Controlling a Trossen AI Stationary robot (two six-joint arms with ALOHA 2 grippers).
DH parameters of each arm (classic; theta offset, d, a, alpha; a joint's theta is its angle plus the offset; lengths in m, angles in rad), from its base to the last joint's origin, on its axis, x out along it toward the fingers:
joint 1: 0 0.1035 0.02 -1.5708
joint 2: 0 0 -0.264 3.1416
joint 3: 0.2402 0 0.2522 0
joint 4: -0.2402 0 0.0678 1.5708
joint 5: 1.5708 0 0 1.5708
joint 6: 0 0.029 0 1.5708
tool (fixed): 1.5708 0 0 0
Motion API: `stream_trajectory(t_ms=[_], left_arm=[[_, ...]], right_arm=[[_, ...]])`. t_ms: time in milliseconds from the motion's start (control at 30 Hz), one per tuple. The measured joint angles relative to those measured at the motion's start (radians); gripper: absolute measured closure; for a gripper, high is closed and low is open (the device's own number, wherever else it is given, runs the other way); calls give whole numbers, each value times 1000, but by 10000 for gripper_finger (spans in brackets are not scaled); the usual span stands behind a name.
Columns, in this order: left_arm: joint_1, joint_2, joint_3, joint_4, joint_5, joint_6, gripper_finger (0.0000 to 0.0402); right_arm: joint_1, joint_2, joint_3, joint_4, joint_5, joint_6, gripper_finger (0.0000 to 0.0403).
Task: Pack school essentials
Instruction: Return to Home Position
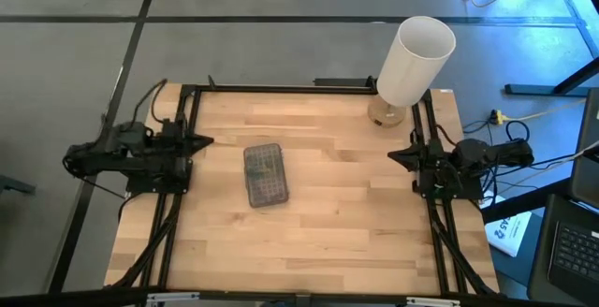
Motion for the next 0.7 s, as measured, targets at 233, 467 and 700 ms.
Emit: stream_trajectory(t_ms=[233, 467, 700], left_arm=[[0, 0, -146, 133, 68, 9, 401], [0, 0, -266, 223, 72, 31, 401], [0, 0, -378, 326, 95, 70, 401]], right_arm=[[0, 0, -105, 105, -16, 0, 401], [0, 0, -206, 194, -27, 3, 401], [0, 9, -224, 252, -60, -95, 401]])
